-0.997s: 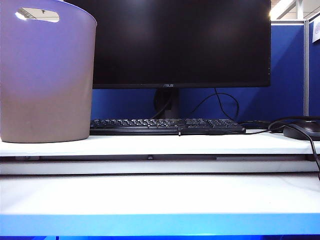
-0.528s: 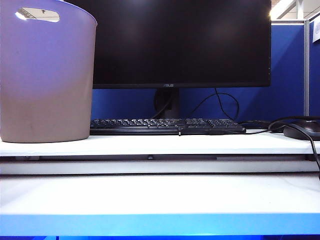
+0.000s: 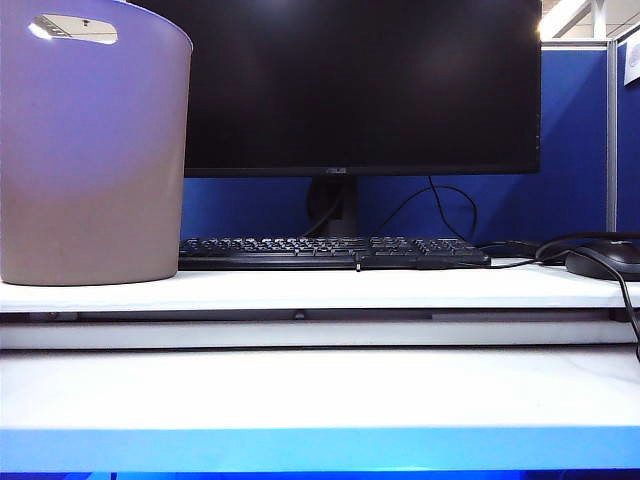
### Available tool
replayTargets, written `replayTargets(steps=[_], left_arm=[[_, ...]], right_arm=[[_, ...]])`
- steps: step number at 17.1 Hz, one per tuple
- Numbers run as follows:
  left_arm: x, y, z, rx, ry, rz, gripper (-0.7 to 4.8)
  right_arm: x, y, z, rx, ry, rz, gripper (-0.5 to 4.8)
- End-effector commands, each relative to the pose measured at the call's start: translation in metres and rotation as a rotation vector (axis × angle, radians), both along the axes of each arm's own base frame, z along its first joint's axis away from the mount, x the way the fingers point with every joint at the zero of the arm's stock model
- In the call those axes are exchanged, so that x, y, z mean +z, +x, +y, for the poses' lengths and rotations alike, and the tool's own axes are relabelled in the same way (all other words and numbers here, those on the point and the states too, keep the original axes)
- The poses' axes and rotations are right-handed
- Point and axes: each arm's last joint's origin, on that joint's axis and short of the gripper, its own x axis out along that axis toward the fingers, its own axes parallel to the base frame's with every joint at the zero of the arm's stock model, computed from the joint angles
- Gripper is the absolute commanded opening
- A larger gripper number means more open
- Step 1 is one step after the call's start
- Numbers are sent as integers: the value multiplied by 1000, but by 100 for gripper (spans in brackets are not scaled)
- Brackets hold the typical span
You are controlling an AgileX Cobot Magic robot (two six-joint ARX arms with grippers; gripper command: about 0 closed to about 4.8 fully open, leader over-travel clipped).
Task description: Pick up all paper balls from the table and place them in the pink trash can.
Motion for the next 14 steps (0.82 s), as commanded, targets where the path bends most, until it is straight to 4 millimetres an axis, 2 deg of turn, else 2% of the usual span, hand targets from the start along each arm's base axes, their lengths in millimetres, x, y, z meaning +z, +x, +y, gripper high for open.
replayTargets(steps=[1,6,8,10,12,14], left_arm=[[5,-1,2,78,26,-58,-6],[4,-1,2,93,33,-48,-5],[1,0,2,93,33,-12,-5],[-2,0,2,92,33,17,-5],[-2,0,2,92,33,17,-5],[-2,0,2,92,33,17,-5]], right_arm=[[4,-1,-1,-26,3,-28,-6],[2,0,-2,-77,36,4,-6],[2,0,-2,-90,-91,-43,-6],[5,-1,0,-54,-323,-178,-6],[8,-2,0,-75,-314,-211,-6],[-4,1,-2,-159,-279,-199,-6]])
